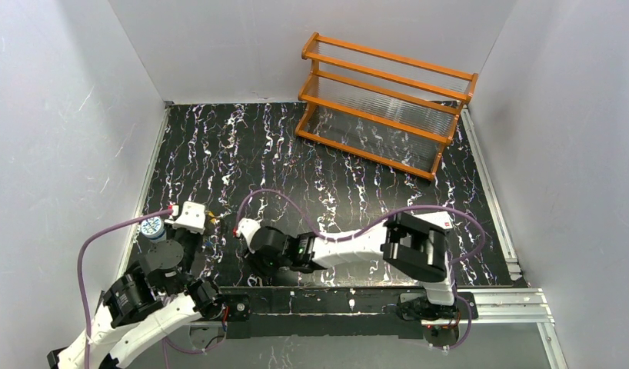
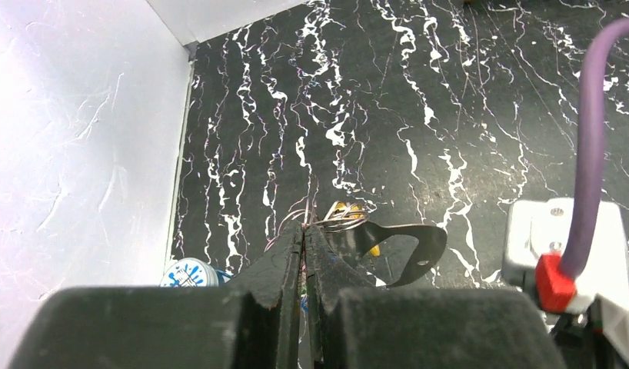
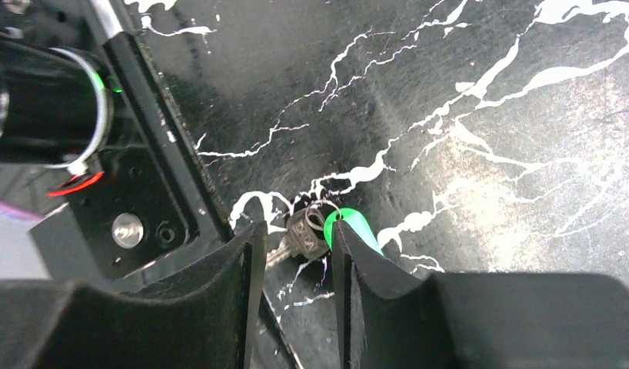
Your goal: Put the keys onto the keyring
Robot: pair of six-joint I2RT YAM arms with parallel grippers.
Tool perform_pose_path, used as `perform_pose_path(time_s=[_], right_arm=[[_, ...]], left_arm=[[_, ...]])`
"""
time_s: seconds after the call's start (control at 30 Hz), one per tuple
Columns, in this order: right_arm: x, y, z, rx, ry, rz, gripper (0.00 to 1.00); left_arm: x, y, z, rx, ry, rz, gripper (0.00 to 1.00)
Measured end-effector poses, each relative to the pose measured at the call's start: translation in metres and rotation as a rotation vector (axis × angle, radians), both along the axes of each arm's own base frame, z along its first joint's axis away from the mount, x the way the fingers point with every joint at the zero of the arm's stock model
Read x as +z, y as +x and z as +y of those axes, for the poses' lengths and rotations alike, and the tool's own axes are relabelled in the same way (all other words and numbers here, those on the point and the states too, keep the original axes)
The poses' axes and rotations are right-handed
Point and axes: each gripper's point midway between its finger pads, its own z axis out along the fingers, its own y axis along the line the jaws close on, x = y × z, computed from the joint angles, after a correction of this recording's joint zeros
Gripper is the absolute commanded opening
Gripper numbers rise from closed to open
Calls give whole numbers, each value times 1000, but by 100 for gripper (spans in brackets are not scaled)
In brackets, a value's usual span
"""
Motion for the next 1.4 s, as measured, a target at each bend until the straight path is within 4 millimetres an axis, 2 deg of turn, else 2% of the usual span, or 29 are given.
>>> perform_pose_path(time_s=[0.17, 0.33, 0.4, 0.5, 0.63, 0.9, 1.1, 1.23, 1.4], right_arm=[[-19, -4, 7, -33, -84, -115, 50], [-19, -3, 14, -61, -120, -216, 48], [-23, -1, 14, -66, -137, -239, 44], [-24, 3, 13, -79, -152, -262, 23], [-23, 8, 9, -98, -175, -284, 2], [-24, 14, 0, -120, -203, -307, 1], [-16, 24, -30, -124, -211, -246, 1], [7, 58, -59, -182, -149, -145, 1], [40, 104, -98, -266, -31, -50, 1]], left_arm=[[4, -4, 8, 12, -47, -35, 0], [6, -8, 12, 11, -84, -62, 0], [5, -7, 12, 9, -82, -61, 0], [4, -7, 10, 2, -76, -58, 0], [3, -7, 9, -5, -68, -52, 0], [2, -7, 5, -23, -69, -48, 0], [-2, -3, -4, -48, -32, -13, 0], [-7, 1, -17, -80, 15, 33, 0], [-15, 10, -44, -161, 85, 98, 0]])
